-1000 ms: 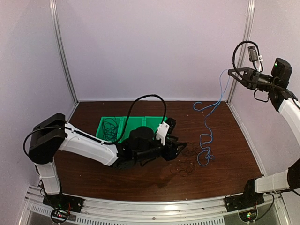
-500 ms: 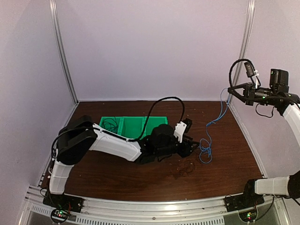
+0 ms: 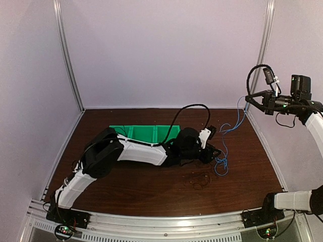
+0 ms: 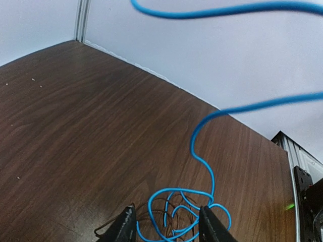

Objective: Untangle the cables

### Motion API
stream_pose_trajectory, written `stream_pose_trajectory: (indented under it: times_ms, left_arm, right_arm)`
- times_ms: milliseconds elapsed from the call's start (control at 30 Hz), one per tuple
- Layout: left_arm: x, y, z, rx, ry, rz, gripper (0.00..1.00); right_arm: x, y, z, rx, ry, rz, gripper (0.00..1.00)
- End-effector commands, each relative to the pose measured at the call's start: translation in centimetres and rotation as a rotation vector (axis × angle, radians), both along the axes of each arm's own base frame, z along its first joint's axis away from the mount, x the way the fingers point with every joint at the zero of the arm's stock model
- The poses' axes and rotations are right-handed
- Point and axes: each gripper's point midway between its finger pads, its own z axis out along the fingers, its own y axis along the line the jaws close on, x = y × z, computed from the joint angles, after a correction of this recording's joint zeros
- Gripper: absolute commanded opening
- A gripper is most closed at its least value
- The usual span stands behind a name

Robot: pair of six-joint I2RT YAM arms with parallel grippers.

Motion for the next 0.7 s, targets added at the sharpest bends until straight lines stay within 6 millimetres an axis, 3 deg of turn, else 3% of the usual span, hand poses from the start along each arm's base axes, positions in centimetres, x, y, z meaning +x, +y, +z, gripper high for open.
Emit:
stream_pose_trajectory:
  times_ms: [0, 200, 467, 567, 667]
  left_arm:
    - [-0.3, -1.0, -1.6, 0.026, -0.006, -0.061, 0.42]
    - [0.5, -2.2, -2.6, -0.002, 0.028, -0.043, 0.29]
    - [1.7, -2.1, -2.6, -0.046, 0.062, 0.011, 0.00]
    - [1.6, -1.1, -3.2, -0.037, 0.106, 0.043, 0.00]
    - [0.5, 0.2, -4.1, -0.018, 0.152, 0.052, 0.00]
  right_arm:
    - [-1.1, 0.5, 1.3, 0.014, -0.029, 0.030, 0.00]
    - [-1.3, 0.6, 1.7, 0.026, -0.032, 0.036, 0.00]
    - [-1.5, 0.7, 2.4, 0.035, -0.044, 0.040, 0.00]
    - [-1.4, 0.4, 5.4, 0.008, -0.129, 0.008, 0.00]
    - [-1.4, 0.0, 11.1, -0.024, -0.283, -0.029, 0.00]
